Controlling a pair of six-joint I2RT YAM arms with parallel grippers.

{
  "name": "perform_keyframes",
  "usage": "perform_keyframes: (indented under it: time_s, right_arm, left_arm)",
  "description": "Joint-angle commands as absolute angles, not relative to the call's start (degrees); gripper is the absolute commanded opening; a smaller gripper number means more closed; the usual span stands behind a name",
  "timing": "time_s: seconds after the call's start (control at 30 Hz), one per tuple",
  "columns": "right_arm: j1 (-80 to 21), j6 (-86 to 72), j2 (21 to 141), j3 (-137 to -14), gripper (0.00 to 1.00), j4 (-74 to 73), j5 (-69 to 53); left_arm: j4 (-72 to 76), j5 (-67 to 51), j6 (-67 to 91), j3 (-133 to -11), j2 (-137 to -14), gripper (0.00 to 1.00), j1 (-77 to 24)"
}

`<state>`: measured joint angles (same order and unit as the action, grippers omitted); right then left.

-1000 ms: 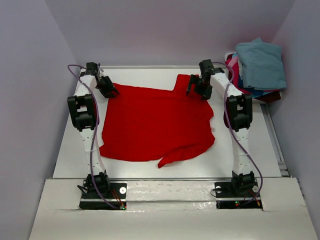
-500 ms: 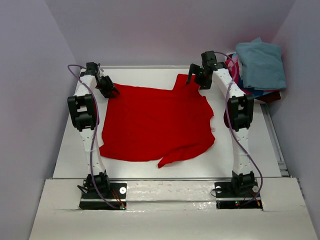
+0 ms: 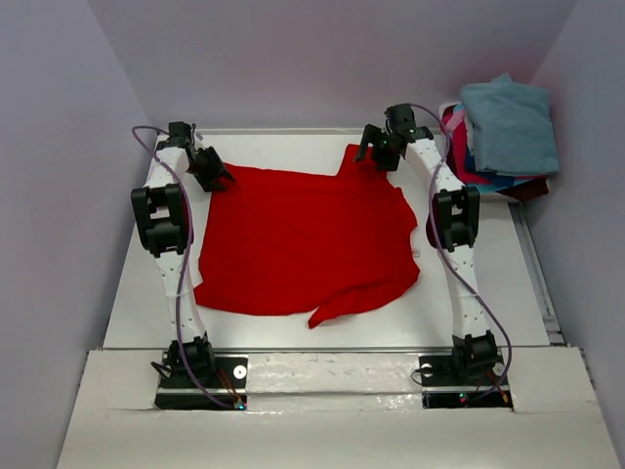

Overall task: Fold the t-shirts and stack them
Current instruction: Flatten the tshirt out

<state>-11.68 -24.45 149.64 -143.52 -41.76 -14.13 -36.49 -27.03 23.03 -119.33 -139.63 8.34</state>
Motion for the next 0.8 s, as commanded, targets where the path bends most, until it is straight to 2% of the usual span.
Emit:
perform_keyframes:
  time_s: [0.0, 0.17, 0.3, 0.47, 0.77]
  right_arm:
    - [-11.4, -25.2, 151.7, -144.8, 0.76, -38.7, -16.1]
    - [-11.4, -25.8, 153.5, -145.5, 0.58, -38.4, -15.8]
    - [-11.4, -25.6, 154.8, -146.7, 0.55, -38.5, -16.3]
    - [-9.6, -27.9, 159.4, -149.1, 0.70, -38.7, -19.1]
    - [-5.5, -36.4, 162.4, -151.6, 0.85, -32.4, -25.5]
  left_arm:
    - [-36.8, -23.6, 21.4, -117.0, -136.3, 0.58, 8.8]
    - [-35.9, -24.8, 22.1, -117.6, -135.4, 0.61, 8.8]
    - [-35.5, -24.8, 22.6, -117.2, -134.7, 0.61, 8.8]
    - [-34.8, -24.5, 22.2, -115.7, -133.2, 0.62, 8.3]
    - [-33.6, -24.3, 21.6, -110.6, -129.9, 0.62, 7.2]
